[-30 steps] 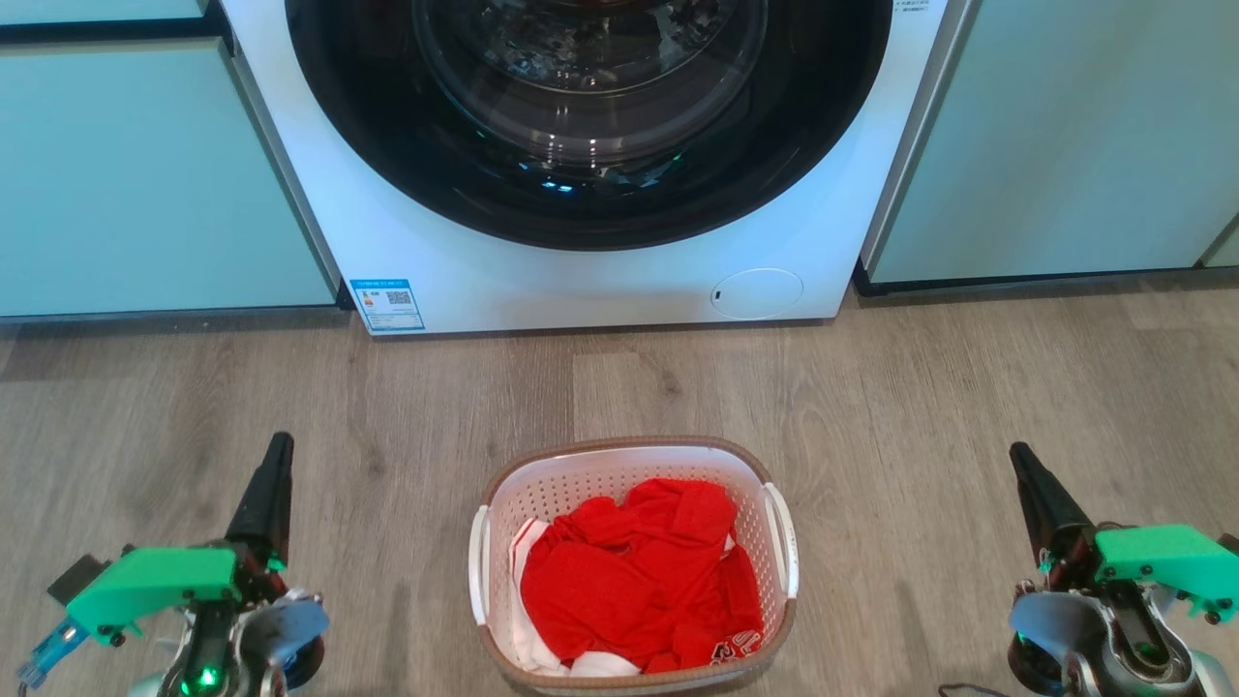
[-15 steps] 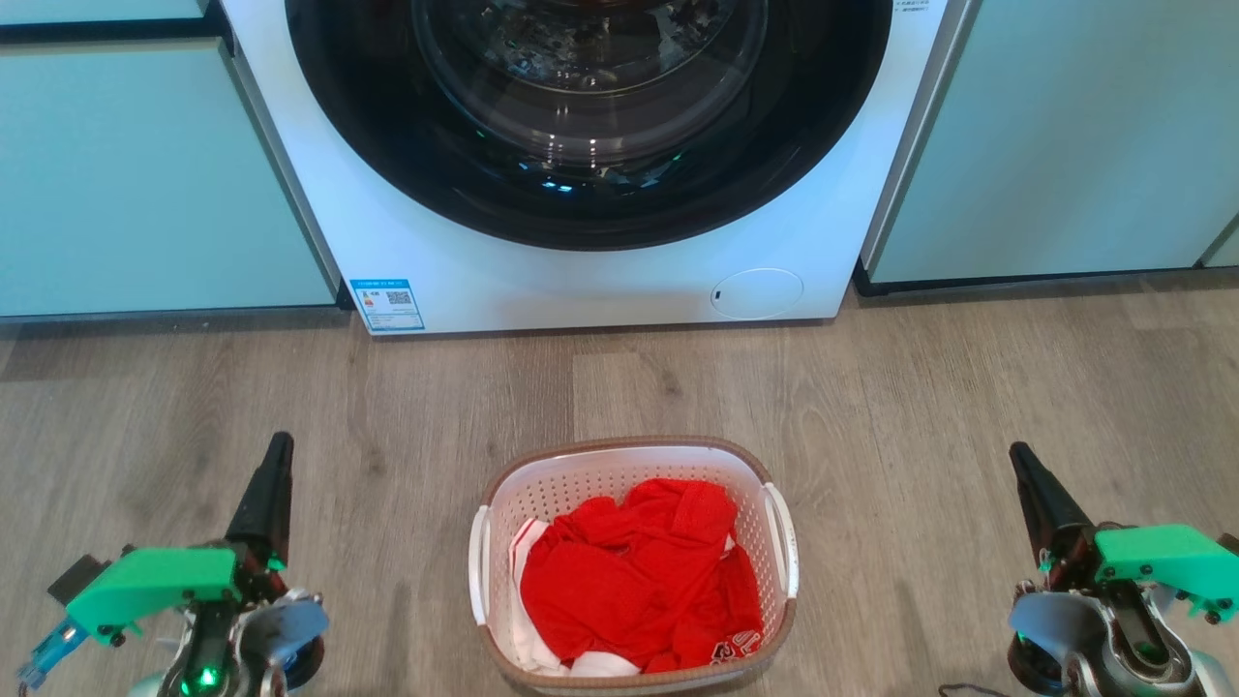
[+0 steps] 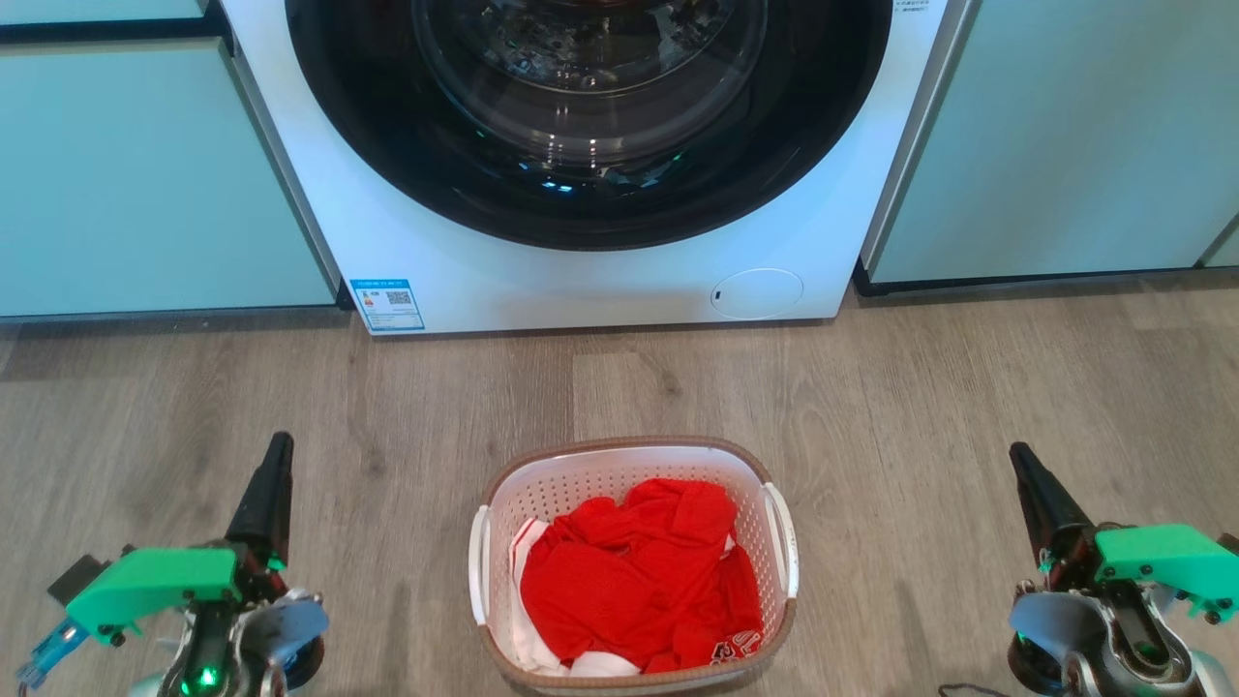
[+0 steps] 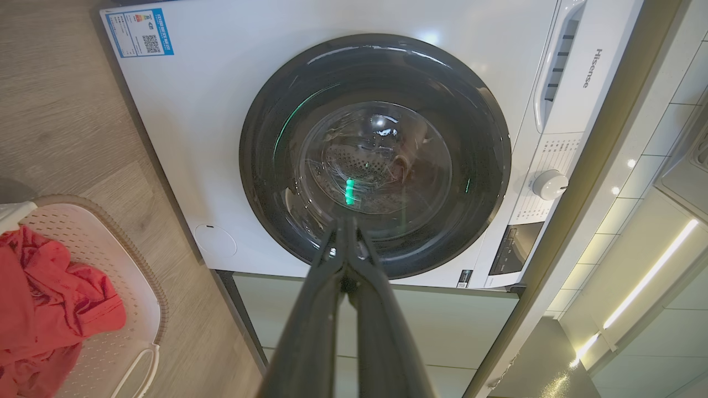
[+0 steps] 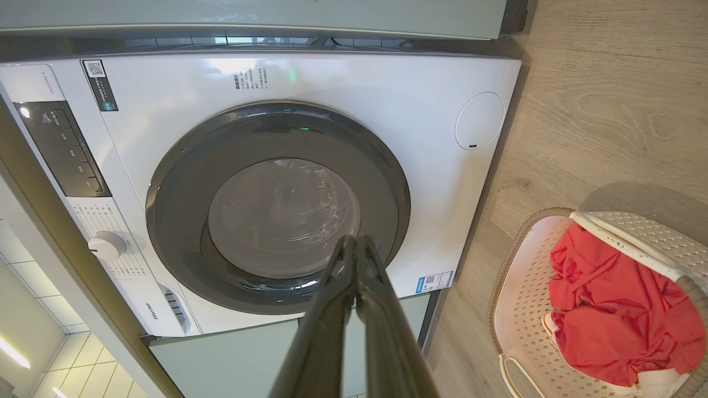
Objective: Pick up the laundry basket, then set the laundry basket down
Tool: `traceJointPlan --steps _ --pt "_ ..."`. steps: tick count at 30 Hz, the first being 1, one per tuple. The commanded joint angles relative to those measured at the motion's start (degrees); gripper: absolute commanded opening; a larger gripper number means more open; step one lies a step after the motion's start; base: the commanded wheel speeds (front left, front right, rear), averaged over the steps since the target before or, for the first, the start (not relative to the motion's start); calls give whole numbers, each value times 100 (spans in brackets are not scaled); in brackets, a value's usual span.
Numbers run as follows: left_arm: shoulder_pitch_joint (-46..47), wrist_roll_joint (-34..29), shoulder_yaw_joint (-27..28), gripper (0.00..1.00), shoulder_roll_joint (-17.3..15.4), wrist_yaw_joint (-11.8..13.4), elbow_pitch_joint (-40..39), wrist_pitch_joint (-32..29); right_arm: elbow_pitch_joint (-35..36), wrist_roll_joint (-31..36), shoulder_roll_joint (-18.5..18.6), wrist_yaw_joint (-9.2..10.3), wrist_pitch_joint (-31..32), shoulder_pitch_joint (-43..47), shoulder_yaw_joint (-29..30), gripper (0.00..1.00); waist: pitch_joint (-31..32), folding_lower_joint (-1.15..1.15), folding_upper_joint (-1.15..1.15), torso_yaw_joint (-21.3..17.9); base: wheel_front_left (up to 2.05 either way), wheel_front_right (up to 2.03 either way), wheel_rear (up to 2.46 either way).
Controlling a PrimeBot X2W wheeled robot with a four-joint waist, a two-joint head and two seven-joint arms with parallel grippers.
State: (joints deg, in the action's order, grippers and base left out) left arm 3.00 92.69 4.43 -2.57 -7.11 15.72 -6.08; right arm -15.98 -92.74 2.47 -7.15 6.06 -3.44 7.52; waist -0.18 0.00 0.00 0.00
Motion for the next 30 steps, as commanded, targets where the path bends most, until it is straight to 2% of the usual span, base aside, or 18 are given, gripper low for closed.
traceJointPlan --steps 1,30 --pt "319 -54 211 0 -31 -37 -168 -43 196 59 41 -34 44 -274 -98 0 0 0 0 0 0 0 0" --pt "319 -53 210 0 -31 -37 -168 -42 196 58 41 -34 43 -274 -99 0 0 0 0 0 0 0 0"
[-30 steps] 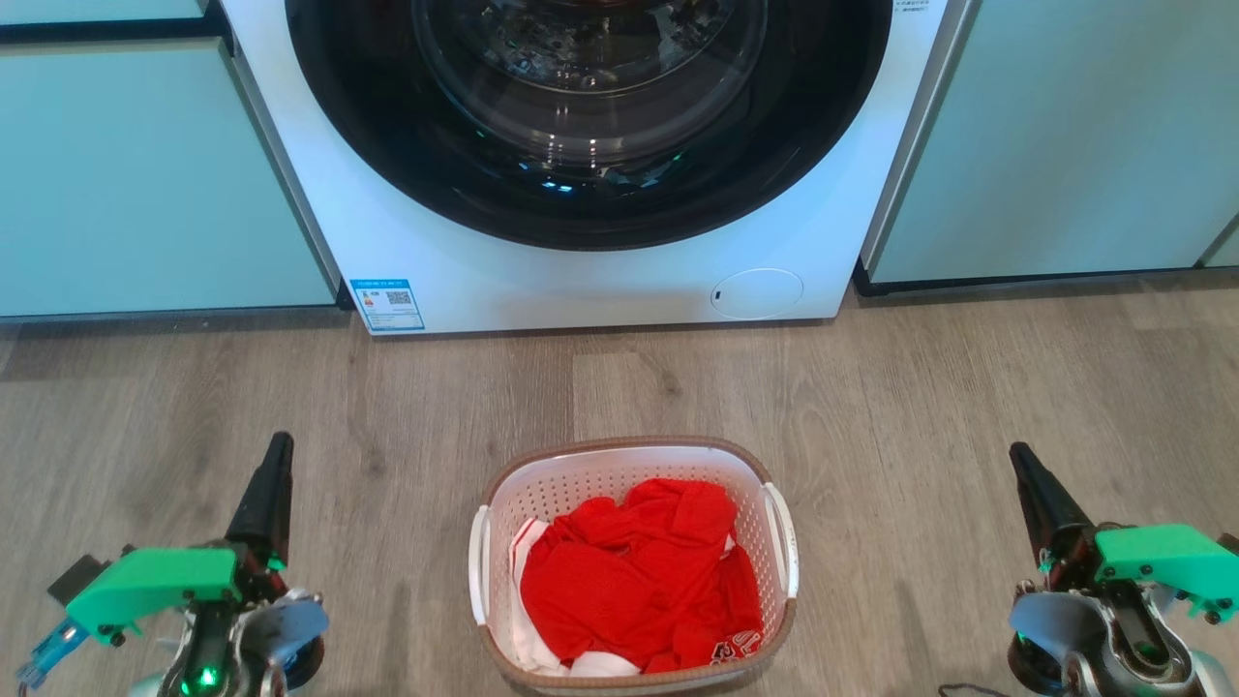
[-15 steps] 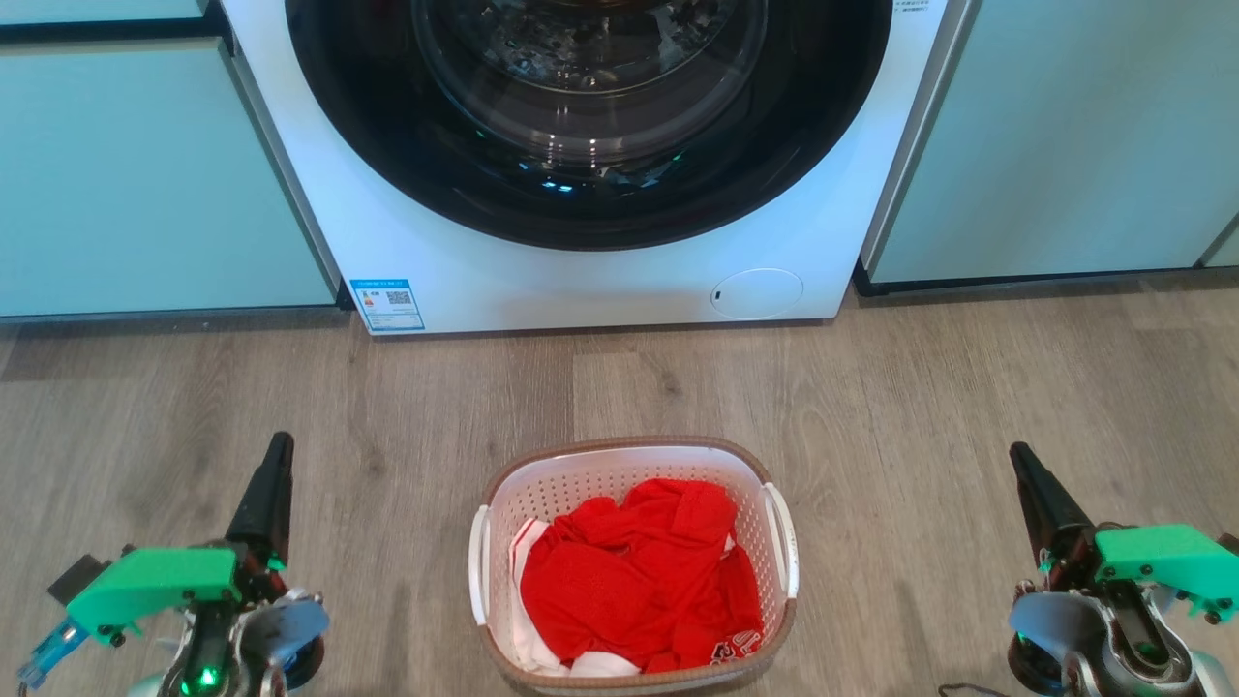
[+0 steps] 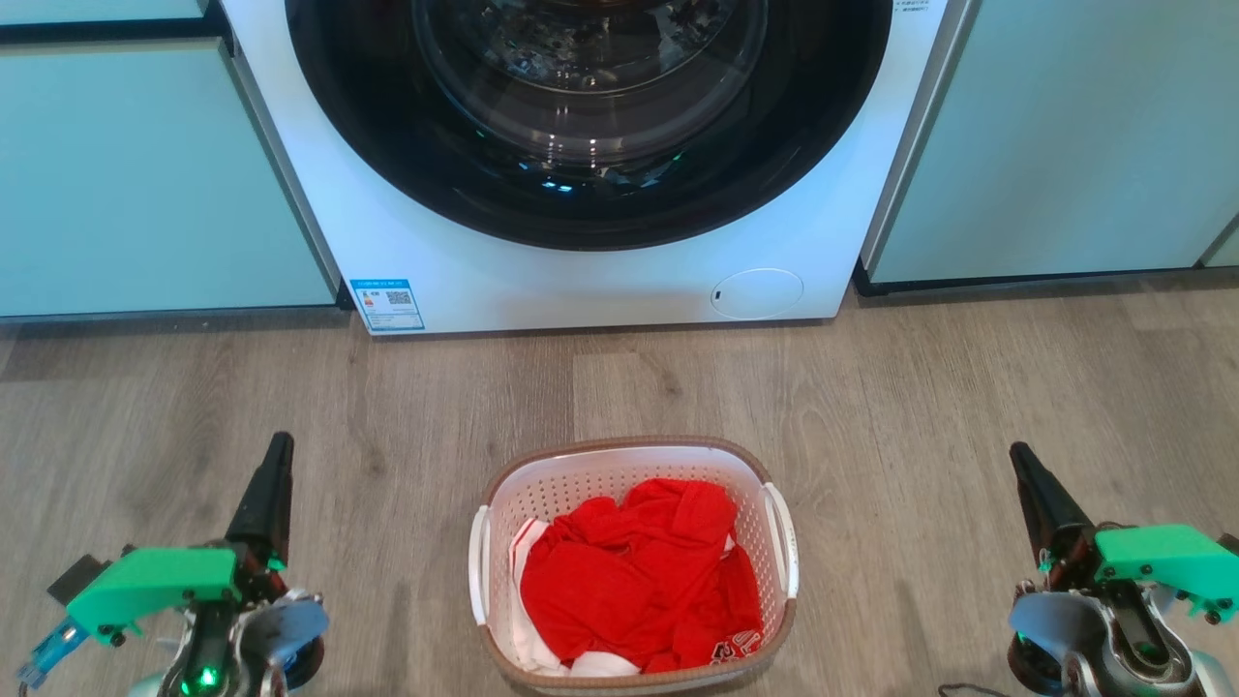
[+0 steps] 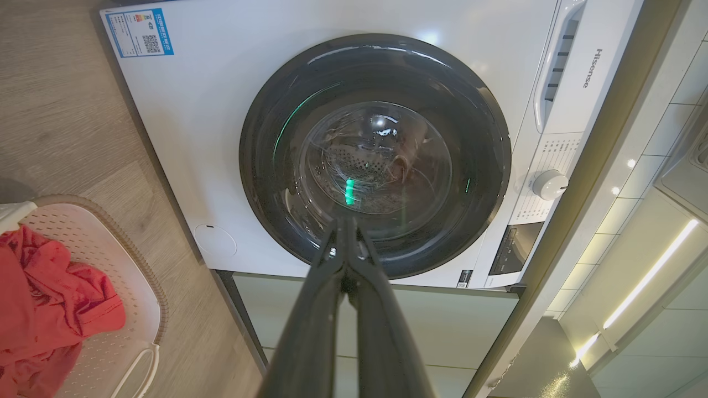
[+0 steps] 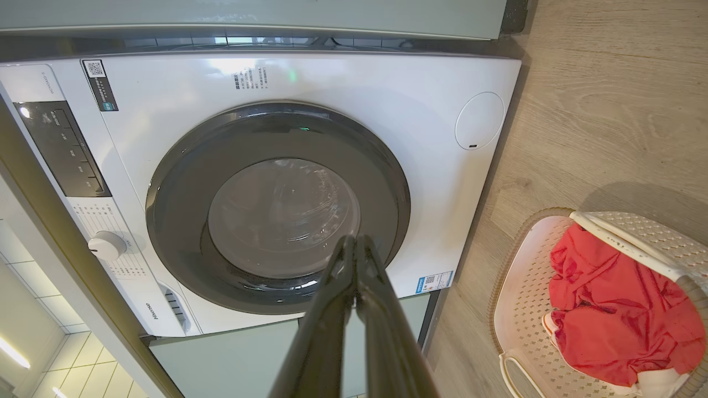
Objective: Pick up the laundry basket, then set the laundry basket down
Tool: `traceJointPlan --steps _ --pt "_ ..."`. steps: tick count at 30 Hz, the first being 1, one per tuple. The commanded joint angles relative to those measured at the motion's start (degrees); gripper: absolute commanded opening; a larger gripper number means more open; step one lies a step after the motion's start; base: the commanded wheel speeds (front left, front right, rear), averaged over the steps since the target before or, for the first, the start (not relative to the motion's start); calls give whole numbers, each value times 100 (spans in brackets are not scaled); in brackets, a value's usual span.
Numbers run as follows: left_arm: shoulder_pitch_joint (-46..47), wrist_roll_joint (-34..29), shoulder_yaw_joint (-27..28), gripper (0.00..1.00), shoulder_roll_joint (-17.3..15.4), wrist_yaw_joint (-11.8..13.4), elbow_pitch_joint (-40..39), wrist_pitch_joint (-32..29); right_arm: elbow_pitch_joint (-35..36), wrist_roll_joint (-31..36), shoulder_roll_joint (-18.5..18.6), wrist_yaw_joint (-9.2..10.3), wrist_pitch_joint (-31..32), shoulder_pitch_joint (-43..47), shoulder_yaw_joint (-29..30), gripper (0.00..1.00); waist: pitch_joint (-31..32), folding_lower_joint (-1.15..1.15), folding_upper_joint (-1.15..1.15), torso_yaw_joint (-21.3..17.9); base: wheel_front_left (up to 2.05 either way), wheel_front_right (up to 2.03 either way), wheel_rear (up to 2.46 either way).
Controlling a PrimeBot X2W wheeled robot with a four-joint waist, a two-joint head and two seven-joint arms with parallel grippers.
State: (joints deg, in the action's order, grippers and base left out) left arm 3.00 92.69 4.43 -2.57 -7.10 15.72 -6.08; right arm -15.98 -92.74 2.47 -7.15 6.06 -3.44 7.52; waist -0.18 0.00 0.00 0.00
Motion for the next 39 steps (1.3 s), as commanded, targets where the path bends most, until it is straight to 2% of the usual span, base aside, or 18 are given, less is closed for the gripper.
traceJointPlan --steps 1,39 --pt "319 -53 210 0 -31 -39 -168 -42 196 58 41 -34 43 -274 -99 0 0 0 0 0 0 0 0" --pt "319 -52 209 0 -31 -39 -168 -41 196 57 41 -34 43 -274 -100 0 0 0 0 0 0 0 0"
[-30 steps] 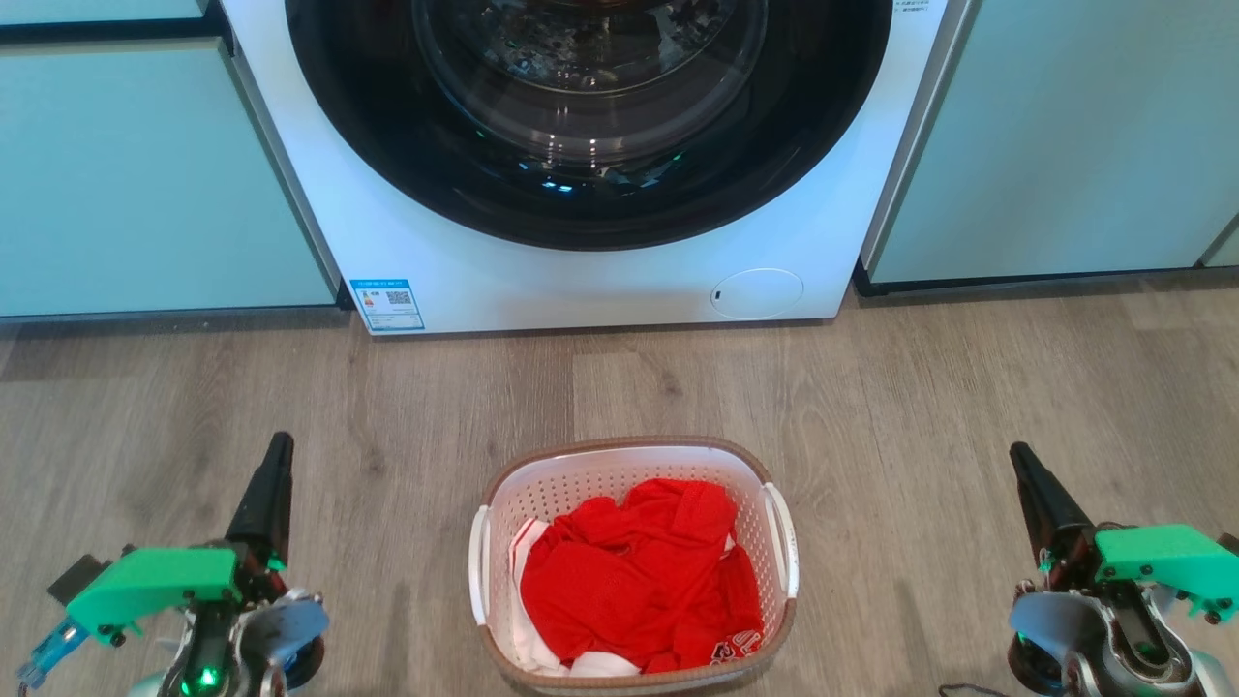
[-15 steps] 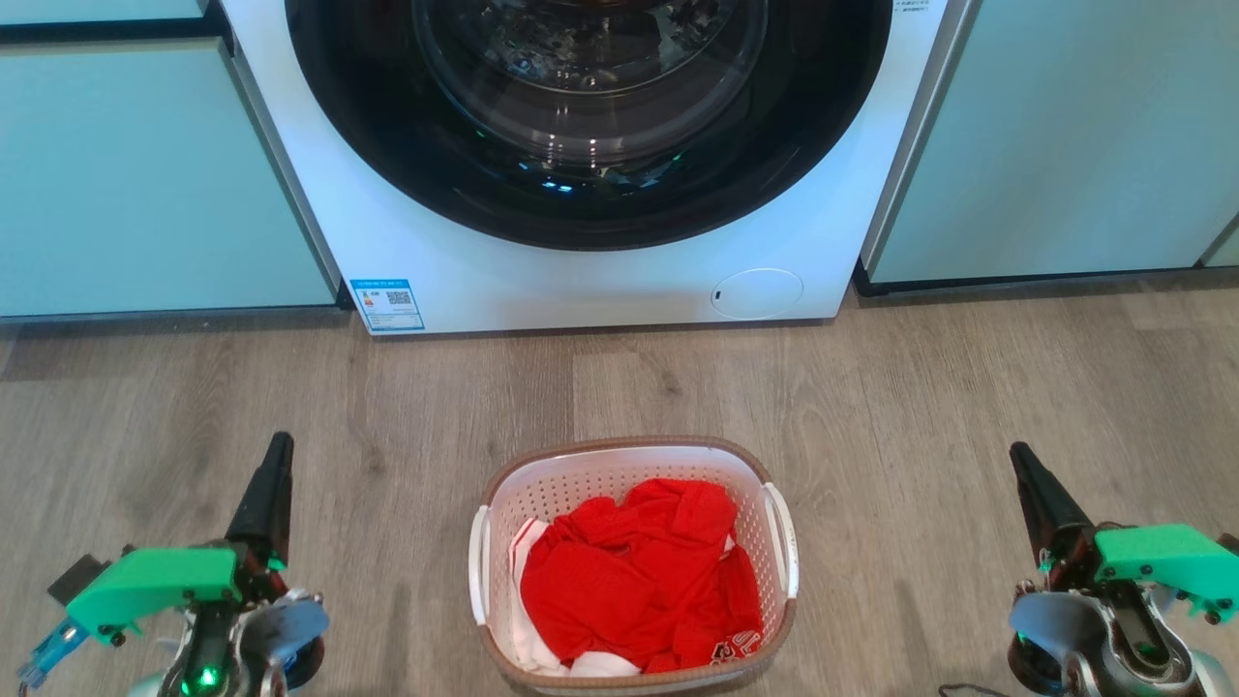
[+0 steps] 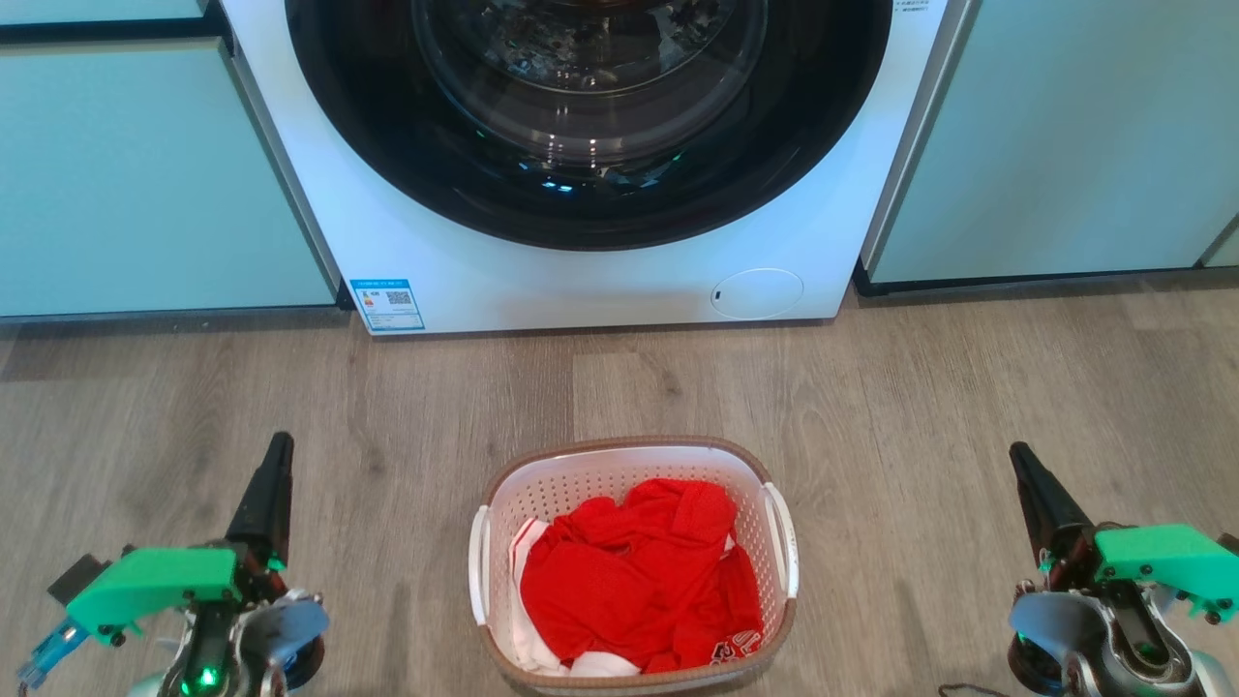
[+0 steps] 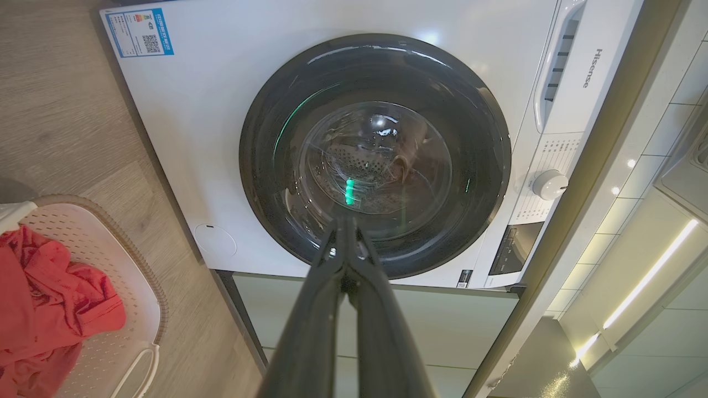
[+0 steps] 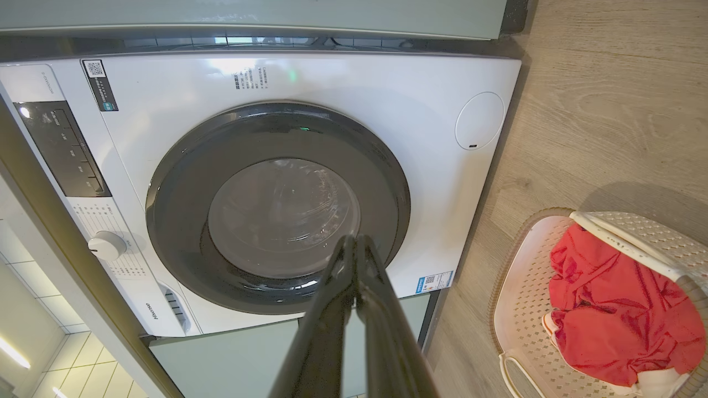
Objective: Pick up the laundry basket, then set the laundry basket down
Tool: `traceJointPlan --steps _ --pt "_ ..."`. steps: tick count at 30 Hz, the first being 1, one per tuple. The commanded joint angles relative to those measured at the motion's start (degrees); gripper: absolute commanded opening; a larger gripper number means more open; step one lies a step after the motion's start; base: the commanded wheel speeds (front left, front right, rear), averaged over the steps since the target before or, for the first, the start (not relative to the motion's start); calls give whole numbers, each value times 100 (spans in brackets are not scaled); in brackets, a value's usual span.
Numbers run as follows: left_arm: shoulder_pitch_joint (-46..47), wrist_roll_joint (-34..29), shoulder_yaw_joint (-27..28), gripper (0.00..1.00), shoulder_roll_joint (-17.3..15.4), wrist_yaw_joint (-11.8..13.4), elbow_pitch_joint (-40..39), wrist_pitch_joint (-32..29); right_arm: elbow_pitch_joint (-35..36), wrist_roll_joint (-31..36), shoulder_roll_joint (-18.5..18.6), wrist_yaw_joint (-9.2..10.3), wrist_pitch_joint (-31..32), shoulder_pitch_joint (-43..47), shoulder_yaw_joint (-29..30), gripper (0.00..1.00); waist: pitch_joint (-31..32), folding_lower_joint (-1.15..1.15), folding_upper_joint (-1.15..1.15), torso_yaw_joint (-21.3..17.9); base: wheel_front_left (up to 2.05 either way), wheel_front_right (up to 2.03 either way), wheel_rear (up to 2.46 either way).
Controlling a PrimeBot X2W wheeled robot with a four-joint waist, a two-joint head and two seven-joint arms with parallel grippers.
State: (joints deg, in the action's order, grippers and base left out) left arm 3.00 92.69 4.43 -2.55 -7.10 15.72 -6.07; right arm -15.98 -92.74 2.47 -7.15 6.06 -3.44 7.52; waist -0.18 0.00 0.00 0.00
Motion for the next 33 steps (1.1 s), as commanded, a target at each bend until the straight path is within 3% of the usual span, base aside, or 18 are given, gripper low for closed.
traceJointPlan --steps 1,27,28,33 --pt "319 -52 209 0 -32 -39 -168 -42 196 57 41 -34 43 -274 -100 0 0 0 0 0 0 0 0" --pt "319 -52 209 0 -32 -39 -168 -42 196 57 41 -34 42 -274 -100 0 0 0 0 0 0 0 0" --pt "1 -1 0 100 0 -1 -1 1 1 0 0 0 -1 -1 -1 100 0 0 0 0 0 0 0" --pt "-247 -3 -30 100 38 6 359 15 -373 -3 -52 1 -21 199 -43 100 0 0 0 0 0 0 0"
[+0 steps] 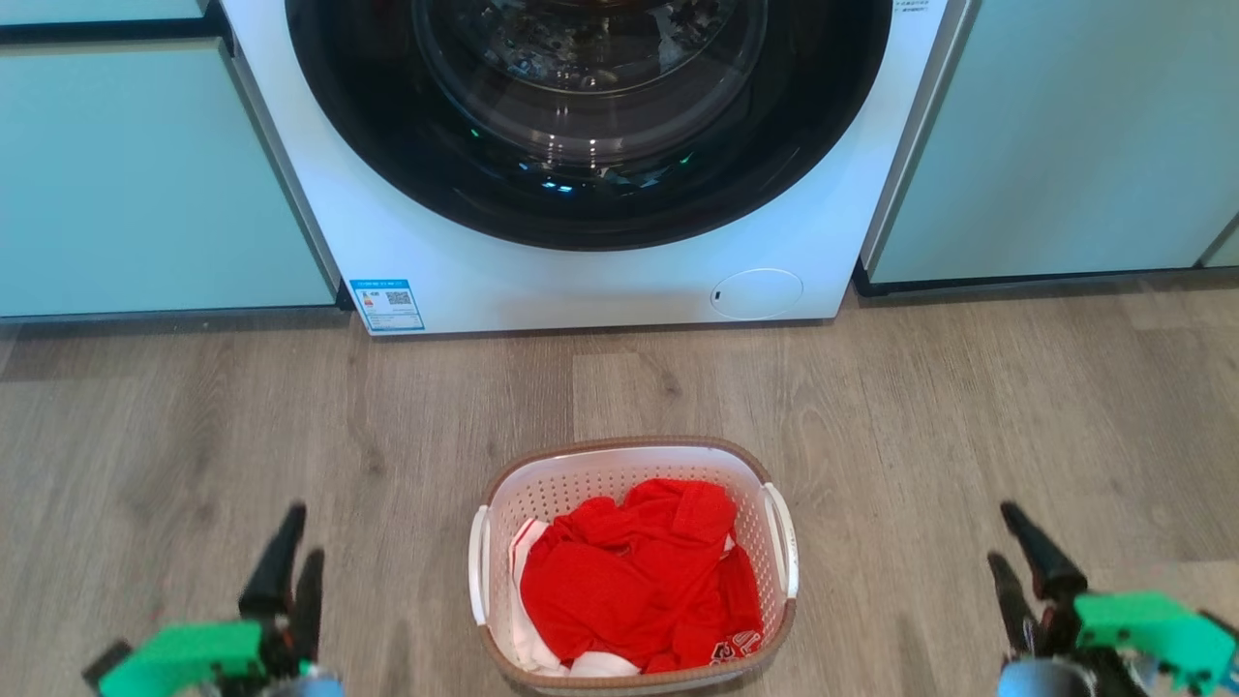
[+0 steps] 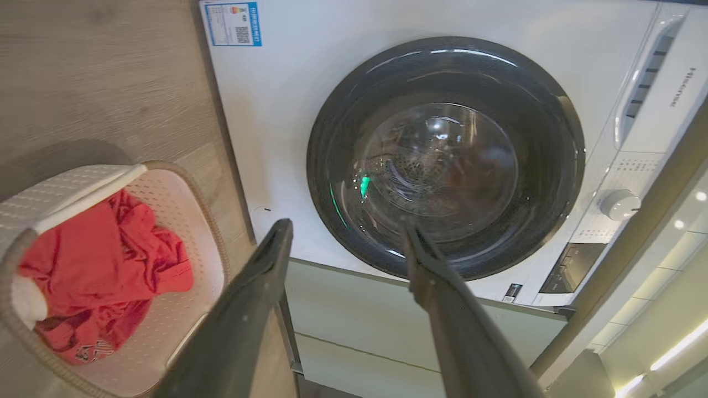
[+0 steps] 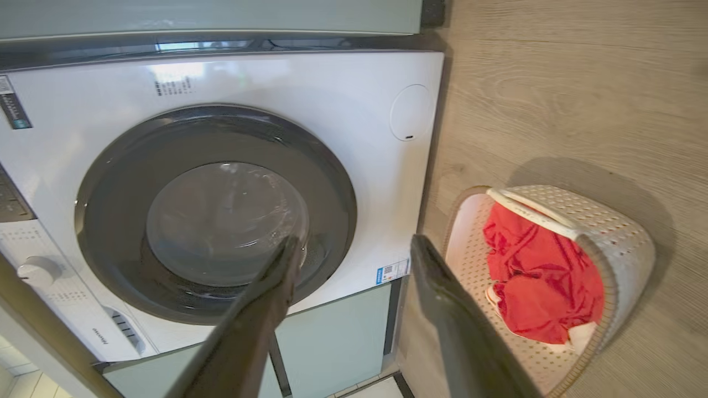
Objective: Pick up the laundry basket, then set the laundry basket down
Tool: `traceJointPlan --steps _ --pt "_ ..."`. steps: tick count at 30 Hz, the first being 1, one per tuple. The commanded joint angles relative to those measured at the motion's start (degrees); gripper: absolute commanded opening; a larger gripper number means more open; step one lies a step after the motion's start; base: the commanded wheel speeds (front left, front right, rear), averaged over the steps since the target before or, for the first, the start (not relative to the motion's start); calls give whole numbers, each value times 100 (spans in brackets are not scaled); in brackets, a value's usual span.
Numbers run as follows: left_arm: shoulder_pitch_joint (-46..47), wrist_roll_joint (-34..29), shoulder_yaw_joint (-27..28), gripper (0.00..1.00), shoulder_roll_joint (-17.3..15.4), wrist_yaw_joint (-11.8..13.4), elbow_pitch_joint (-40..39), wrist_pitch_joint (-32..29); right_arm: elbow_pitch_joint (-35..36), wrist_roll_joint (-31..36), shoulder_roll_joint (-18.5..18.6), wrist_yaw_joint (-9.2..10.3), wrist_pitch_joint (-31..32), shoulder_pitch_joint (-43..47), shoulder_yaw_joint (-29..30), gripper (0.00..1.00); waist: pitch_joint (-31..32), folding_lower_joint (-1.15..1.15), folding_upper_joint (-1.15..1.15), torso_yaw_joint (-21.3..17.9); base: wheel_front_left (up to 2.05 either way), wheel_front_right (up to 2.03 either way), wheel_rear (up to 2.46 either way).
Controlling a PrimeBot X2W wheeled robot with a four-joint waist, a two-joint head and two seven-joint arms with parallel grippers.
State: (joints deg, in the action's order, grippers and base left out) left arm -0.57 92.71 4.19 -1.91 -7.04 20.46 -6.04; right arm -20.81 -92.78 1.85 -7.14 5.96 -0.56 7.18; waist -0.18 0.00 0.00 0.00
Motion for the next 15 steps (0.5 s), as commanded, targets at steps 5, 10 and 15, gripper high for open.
traceJointPlan --steps 5,10,15 --pt "92 -55 -52 100 -30 -2 -188 96 140 21 13 -2 -94 -91 -90 100 8 0 0 -3 0 0 0" --pt "79 -164 -83 100 -32 -4 -278 180 171 106 17 -3 -178 -98 -147 100 17 0 0 -6 0 0 0" --pt "76 -352 -100 100 -35 -3 -381 264 224 291 21 -4 -262 -110 -169 100 25 0 0 -8 0 0 0"
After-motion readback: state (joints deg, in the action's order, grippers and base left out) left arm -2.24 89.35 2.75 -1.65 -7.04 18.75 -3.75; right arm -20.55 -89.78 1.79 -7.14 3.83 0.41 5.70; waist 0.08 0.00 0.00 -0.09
